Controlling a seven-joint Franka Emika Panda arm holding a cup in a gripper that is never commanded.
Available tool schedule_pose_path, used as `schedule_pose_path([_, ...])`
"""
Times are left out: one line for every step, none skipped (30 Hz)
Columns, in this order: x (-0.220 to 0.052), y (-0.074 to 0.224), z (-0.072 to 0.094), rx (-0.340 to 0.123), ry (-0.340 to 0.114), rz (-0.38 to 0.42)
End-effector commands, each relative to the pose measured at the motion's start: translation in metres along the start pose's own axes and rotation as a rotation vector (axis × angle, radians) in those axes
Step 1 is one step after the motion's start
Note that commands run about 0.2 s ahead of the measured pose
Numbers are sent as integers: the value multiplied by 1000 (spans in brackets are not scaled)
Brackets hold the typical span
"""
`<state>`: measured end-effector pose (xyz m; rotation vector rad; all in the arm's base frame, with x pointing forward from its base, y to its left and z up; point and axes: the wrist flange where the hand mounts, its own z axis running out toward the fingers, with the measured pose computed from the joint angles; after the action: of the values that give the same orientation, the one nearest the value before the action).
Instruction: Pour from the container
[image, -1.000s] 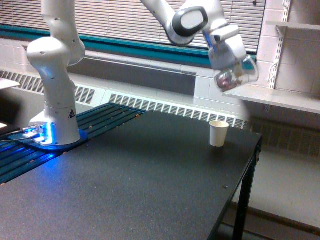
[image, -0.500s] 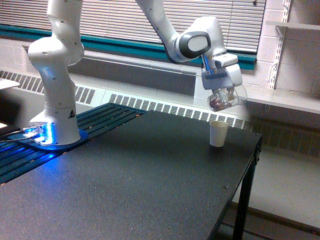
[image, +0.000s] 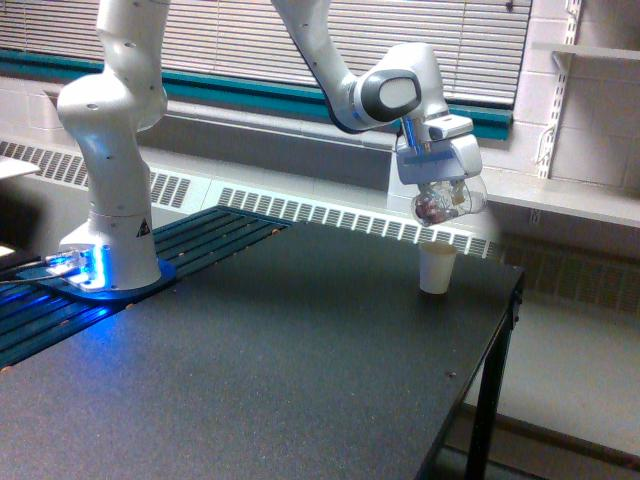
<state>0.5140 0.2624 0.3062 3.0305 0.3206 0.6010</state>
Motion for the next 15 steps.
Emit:
schedule_pose_path([-9,2,-2,-17,-9,-28])
schedule_pose_path([-11,3,-1,-20,-14,-31])
schedule_pose_path([-13,4,0,-22,-17,-32])
schedule_pose_path([-15,5,1,-25,-21,-34])
schedule_pose_path([-17,6,2,-26,-25,-34])
schedule_pose_path([-19,7,4,-30,-29,-36])
schedule_pose_path([-21,8,5,-31,-32,-37])
schedule_pose_path([-22,9,6,-32,-36,-38])
schedule_pose_path([-24,10,7,-35,-40,-40])
schedule_pose_path([-26,11,8,-39,-43,-42])
schedule_pose_path([-28,11,9,-41,-46,-43])
schedule_pose_path([-29,12,10,-43,-49,-44])
schedule_pose_path([-31,13,11,-46,-53,-45])
schedule_pose_path([-32,13,13,-50,-56,-48])
schedule_pose_path([-33,13,13,-53,-59,-51])
